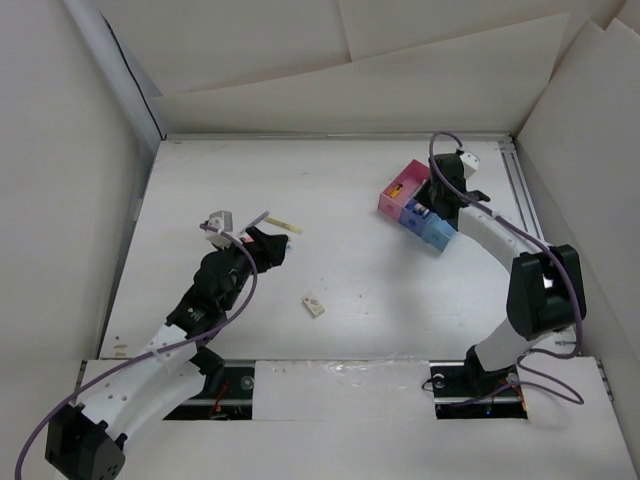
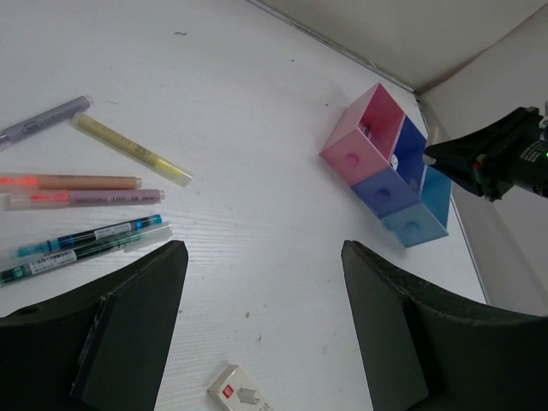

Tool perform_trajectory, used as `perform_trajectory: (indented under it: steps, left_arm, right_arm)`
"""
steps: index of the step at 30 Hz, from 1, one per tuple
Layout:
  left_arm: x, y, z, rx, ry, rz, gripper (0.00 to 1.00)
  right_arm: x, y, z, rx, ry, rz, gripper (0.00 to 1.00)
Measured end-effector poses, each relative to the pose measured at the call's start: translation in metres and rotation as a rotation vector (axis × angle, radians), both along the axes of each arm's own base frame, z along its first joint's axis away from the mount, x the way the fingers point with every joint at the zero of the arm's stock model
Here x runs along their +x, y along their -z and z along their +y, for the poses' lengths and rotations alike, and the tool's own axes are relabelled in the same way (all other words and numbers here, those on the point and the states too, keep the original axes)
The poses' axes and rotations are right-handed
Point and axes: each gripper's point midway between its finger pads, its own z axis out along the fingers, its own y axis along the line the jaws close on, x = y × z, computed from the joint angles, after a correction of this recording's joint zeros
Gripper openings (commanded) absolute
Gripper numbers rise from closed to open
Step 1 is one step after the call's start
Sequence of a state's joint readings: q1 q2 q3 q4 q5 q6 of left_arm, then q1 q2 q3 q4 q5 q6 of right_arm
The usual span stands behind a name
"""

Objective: Sort the stationery into containers
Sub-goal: Place the stationery in the storage box.

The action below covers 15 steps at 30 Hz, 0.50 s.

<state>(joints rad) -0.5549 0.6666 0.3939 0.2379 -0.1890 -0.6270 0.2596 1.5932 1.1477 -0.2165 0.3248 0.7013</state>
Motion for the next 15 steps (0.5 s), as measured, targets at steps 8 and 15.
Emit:
perform_trajectory:
  steps: [8,15]
  left_arm:
    - [0.000,-0.008,-0.005,-0.014,0.024,-0.022,0.70]
    - [0.000,-0.007,-0.005,-0.010,0.026,-0.018,0.70]
  right_arm:
    - [0.002,0.017,-0.018,0.018,0.063,0.040,0.36]
    - [0.003,0.017,-0.023,0.029,0.078,0.040,0.53]
